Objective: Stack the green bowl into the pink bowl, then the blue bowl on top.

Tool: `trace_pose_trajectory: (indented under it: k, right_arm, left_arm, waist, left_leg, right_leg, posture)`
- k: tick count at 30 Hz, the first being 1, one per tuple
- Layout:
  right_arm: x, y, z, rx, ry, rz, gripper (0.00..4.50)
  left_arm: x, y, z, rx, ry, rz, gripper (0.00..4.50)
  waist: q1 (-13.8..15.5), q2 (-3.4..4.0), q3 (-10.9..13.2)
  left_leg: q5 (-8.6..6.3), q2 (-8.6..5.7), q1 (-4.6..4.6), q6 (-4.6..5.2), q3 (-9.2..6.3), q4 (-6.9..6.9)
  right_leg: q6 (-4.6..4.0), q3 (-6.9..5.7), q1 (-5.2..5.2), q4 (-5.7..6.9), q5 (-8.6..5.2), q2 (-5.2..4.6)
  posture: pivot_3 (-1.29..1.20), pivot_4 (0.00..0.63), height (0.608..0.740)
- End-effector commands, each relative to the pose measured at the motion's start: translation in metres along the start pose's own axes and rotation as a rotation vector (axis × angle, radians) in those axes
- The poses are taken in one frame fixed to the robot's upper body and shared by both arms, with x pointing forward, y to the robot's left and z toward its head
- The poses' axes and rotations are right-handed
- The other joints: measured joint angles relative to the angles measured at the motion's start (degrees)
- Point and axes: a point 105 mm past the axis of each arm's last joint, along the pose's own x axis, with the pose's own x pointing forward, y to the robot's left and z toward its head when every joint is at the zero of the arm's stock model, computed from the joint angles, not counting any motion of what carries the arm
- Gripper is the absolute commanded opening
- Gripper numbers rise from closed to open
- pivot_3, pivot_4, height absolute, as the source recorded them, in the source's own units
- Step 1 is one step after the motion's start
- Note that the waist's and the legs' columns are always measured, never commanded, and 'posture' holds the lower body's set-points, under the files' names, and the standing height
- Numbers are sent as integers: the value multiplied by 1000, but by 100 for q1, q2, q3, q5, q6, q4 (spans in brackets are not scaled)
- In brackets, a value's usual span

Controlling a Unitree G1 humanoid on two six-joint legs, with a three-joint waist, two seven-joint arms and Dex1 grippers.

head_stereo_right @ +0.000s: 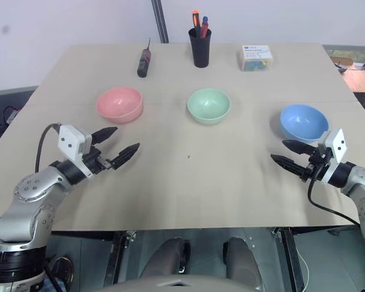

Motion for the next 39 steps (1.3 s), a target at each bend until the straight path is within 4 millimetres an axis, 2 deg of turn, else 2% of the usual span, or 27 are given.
trace_pose_trajectory:
  k: [1, 2, 3, 5, 6, 19, 23, 28, 33, 39]
  right_arm:
    - [-7, -3, 16, -46, -35, -20, 3141]
    - [-7, -3, 16, -43, -33, -21, 3141]
    - [-7, -3, 16, -41, -31, -19, 3656]
    - [-8, -2, 16, -37, -32, -18, 4363]
    - [-8, -2, 16, -34, -34, -17, 4444]
    - [-5, -1, 23, -29, -55, 4, 4444]
    - [3, 11, 31, -32, -77, 56, 4444]
    - [10, 27, 46, -17, -118, 134, 4444]
    - [24, 43, 70, -74, -173, 205, 4444]
    - [34, 49, 86, -148, -237, 185, 4444]
  left_arm:
    - [0, 1, 11, 26, -33, -18, 4451]
    - [0, 1, 12, 34, -40, -24, 4451]
    - [1, 0, 13, 31, -43, -31, 4500]
    - [1, 0, 13, 22, -45, -37, 4500]
    - [2, 0, 13, 11, -45, -42, 4500]
    - [0, 10, 19, -27, -58, -29, 4500]
    - [5, 24, 21, 51, -39, 46, 4500]
    - [16, 53, 17, 126, 32, 183, 4500]
    - [29, 70, 3, 182, 115, 178, 4500]
    - [53, 88, -7, 232, 177, 143, 4500]
  waist:
    - [1, 0, 0]
    - [1, 0, 0]
    - [0, 0, 0]
    - [0, 0, 0]
    - [0, 0, 0]
    - [0, 0, 0]
    - [3, 0, 0]
    - [6, 0, 0]
    - [-4, 1, 1]
    - [18, -5, 4]
  left_leg:
    - [0, 0, 0, 0, 0, -2]
    - [0, 0, 0, 0, -1, -3]
    - [0, 0, 1, 0, 0, -6]
    - [0, -1, 1, 0, -1, -13]
    - [0, -1, 1, 0, -1, -15]
    - [1, -1, -8, -1, -5, -39]
    - [0, -1, -9, 0, -9, -39]
    - [0, -6, -8, 0, -13, -39]
    - [1, -4, -7, -1, -13, -39]
    - [12, -10, -21, -21, -24, -36]
  right_leg:
    - [0, 0, 0, -2, 0, -2]
    - [0, -1, 0, -3, 0, -9]
    - [0, -1, 0, -5, 0, -19]
    - [0, -2, 0, -11, 0, -20]
    - [0, -3, 0, -13, 0, -20]
    - [1, -9, 0, -59, 1, -22]
    - [1, -13, 0, -59, 1, -23]
    - [1, -19, 6, -61, 1, -7]
    - [1, -17, 3, -60, 1, 0]
    - [1, -30, -2, -64, 1, -3]
  posture:
    - [0, 150, 740]
    - [0, 150, 740]
    - [0, 150, 740]
    - [0, 150, 740]
    - [0, 150, 740]
    - [0, 150, 740]
    - [0, 150, 740]
    - [0, 150, 740]
    - [0, 150, 740]
    - [0, 150, 740]
